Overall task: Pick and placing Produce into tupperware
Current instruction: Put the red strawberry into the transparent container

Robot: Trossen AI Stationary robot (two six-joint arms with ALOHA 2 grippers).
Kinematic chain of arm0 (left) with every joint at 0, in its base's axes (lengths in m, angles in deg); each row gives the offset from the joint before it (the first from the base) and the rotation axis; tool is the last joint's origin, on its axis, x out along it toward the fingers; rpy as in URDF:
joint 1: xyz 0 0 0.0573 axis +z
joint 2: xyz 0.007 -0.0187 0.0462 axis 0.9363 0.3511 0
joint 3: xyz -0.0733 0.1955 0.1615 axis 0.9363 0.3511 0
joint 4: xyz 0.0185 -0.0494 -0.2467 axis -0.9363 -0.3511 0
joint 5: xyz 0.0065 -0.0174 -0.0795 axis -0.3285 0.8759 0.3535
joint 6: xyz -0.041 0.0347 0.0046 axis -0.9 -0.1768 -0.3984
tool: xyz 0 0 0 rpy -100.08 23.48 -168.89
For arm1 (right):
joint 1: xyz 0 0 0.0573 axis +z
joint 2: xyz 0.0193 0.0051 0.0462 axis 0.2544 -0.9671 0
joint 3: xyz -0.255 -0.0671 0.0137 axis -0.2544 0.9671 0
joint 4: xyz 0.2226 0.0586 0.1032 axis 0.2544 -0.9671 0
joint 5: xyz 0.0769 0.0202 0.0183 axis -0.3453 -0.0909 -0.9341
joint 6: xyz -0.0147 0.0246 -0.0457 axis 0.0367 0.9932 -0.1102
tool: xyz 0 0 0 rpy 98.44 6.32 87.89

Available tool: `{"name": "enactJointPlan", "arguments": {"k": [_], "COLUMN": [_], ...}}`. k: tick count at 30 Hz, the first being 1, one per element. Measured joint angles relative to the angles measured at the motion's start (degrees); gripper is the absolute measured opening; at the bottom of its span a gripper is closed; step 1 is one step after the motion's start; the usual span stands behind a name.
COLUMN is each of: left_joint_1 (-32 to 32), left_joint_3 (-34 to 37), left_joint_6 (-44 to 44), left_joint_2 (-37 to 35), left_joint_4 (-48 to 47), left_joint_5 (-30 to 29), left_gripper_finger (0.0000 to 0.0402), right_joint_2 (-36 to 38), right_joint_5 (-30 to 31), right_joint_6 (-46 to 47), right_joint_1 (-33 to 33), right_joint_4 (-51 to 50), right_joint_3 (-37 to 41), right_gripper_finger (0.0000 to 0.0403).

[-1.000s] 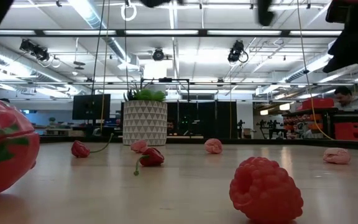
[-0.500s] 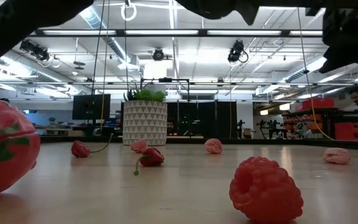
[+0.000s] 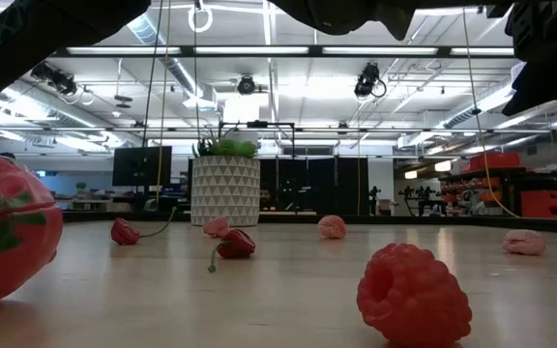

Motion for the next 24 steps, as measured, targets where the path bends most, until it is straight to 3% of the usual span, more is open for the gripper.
{"name": "enactJointPlan", "arguments": {"k": [7, 13, 19, 24], "left_joint_1": [0.0, -0.3, 0.5, 1.5], "left_joint_3": [0.0, 0.0, 0.1, 0.0], "left_joint_6": [1.5, 2.1, 3.4, 3.6], "left_joint_2": [1.1, 2.1, 2.6, 0.9], "left_joint_4": [-0.9, -1.1, 0.4, 0.6], "left_joint_5": [1.0, 6.8, 6.6, 5.6], "left_gripper_finger": [0.0001, 0.0001, 0.0002, 0.0002], "right_joint_2": [0.0, 0.0, -0.7, -1.6], "right_joint_5": [0.0, 0.0, -0.1, -0.6], "right_joint_6": [0.0, 0.0, 2.5, -1.6], "right_joint_1": [0.0, 0.0, 0.0, 0.0], "right_joint_4": [0.1, 0.5, 2.9, 2.6], "right_joint_3": [0.0, 0.0, 0.0, 0.0], "right_gripper_finger": [0.0329, 0.0329, 0.0329, 0.0329]}}
